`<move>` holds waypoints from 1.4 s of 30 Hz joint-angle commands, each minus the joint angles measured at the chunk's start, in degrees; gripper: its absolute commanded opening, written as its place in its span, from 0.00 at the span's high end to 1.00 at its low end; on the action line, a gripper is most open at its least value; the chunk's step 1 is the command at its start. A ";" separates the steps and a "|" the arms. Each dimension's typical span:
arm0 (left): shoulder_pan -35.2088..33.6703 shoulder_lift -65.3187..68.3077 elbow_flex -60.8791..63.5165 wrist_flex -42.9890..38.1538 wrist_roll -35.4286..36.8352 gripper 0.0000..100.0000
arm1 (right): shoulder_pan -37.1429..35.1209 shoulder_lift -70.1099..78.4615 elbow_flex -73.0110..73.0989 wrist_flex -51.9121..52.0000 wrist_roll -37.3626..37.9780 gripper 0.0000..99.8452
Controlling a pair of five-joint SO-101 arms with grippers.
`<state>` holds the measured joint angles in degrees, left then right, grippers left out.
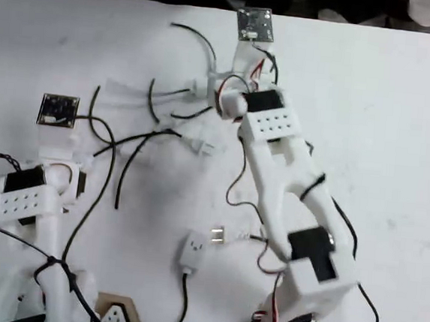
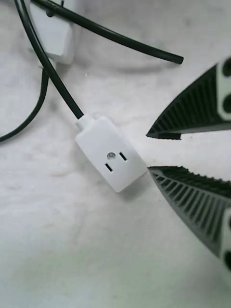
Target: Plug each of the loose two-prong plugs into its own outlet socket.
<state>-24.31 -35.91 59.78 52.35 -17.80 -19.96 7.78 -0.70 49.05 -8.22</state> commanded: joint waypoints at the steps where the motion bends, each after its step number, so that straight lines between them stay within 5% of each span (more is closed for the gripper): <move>1: 0.04 -1.36 -0.26 -0.88 -0.18 0.89 | 0.84 -8.57 -2.37 12.88 1.67 0.68; 11: 5.05 -1.80 -0.88 0.44 -0.18 0.89 | 1.80 -18.24 -2.29 38.02 1.58 0.75; 22: 24.75 -1.80 -16.44 25.85 0.18 0.89 | 13.23 -19.56 -2.29 45.41 1.67 0.85; 29: 35.65 -1.80 -18.46 30.42 0.70 0.82 | 24.22 -19.47 -2.29 45.23 1.67 0.87; 42: 59.03 -1.19 -17.85 30.86 21.54 0.76 | 30.29 -19.47 -2.29 45.05 1.67 0.87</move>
<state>30.11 -35.91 43.43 83.12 0.31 9.41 -9.36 -0.79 94.24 -7.08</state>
